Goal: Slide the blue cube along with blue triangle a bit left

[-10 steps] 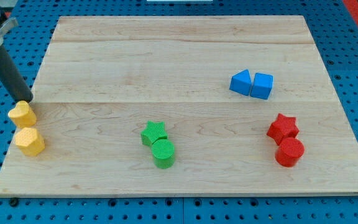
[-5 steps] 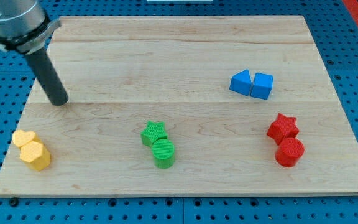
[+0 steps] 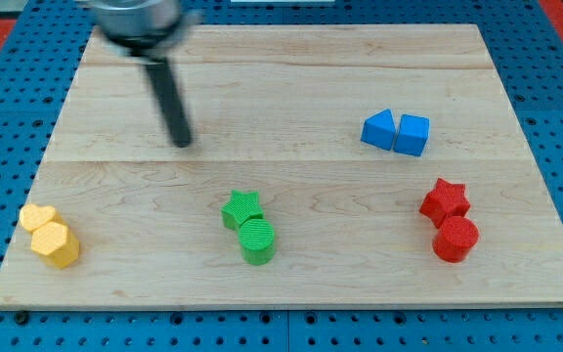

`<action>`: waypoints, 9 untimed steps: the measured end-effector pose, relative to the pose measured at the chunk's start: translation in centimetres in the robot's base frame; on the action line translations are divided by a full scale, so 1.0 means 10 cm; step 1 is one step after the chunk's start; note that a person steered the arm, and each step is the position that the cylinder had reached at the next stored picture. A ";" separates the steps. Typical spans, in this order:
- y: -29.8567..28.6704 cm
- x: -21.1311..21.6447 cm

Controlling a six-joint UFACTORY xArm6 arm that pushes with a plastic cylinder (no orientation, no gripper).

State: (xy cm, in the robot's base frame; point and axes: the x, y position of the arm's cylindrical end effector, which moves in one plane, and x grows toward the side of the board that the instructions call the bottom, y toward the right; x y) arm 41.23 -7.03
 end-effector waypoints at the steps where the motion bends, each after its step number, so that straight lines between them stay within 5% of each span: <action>1: 1.57 0.11; 2: 2.13 0.43; 3: 2.08 0.50; 8: 2.99 0.47; 9: 2.44 0.21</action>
State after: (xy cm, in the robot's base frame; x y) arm 43.35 17.37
